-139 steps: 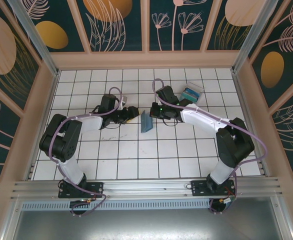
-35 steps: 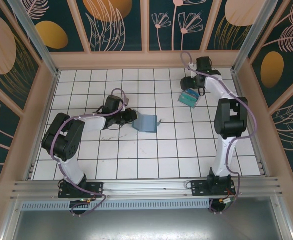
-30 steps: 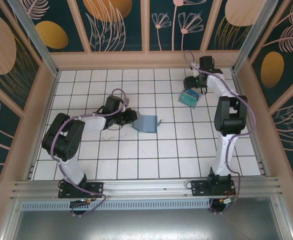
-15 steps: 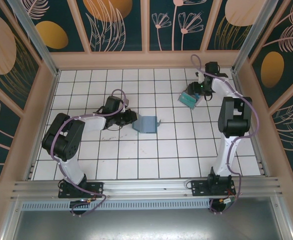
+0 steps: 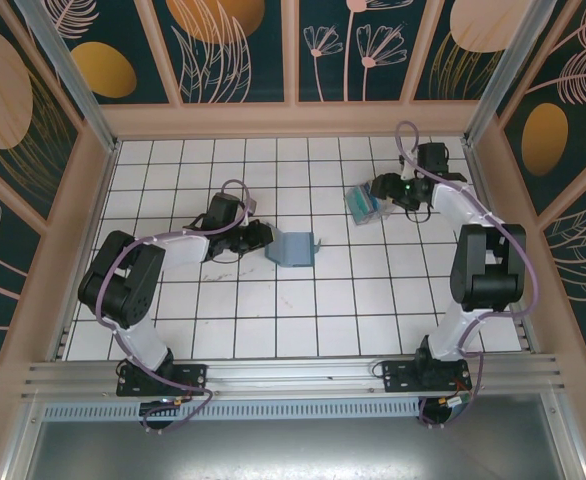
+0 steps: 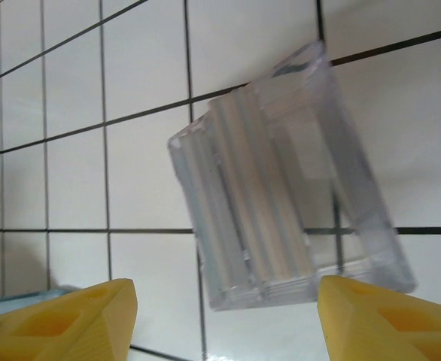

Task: Put the credit cards into the card holder
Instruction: Rotate the storage box at the top-right of the table, then pick up the credit card from the storage box.

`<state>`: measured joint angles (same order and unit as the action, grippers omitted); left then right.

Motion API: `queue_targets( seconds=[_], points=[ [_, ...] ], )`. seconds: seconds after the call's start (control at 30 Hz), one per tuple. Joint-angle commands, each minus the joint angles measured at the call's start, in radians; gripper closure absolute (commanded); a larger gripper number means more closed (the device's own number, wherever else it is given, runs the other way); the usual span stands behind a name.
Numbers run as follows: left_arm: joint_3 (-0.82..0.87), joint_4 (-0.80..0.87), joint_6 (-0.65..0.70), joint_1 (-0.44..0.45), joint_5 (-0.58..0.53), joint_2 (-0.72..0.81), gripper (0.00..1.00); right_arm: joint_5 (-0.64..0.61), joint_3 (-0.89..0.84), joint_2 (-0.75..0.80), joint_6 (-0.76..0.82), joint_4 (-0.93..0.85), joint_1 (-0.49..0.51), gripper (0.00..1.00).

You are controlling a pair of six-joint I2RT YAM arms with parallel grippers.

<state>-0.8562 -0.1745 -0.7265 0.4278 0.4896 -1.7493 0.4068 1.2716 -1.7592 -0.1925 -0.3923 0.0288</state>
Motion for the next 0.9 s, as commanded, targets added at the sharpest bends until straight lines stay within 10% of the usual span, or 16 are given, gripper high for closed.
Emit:
queue_targets(
  seconds=[0.0,0.87],
  points=[
    [0.016,0.008,0.010,-0.001,0.000,0.029,0.83,-0.107,0.056,-0.053,0.033,0.000,0.009,0.35],
    [0.009,0.017,-0.003,-0.001,-0.015,0.008,0.83,0.147,0.230,-0.215,0.102,-0.080,0.052,0.62]
  ],
)
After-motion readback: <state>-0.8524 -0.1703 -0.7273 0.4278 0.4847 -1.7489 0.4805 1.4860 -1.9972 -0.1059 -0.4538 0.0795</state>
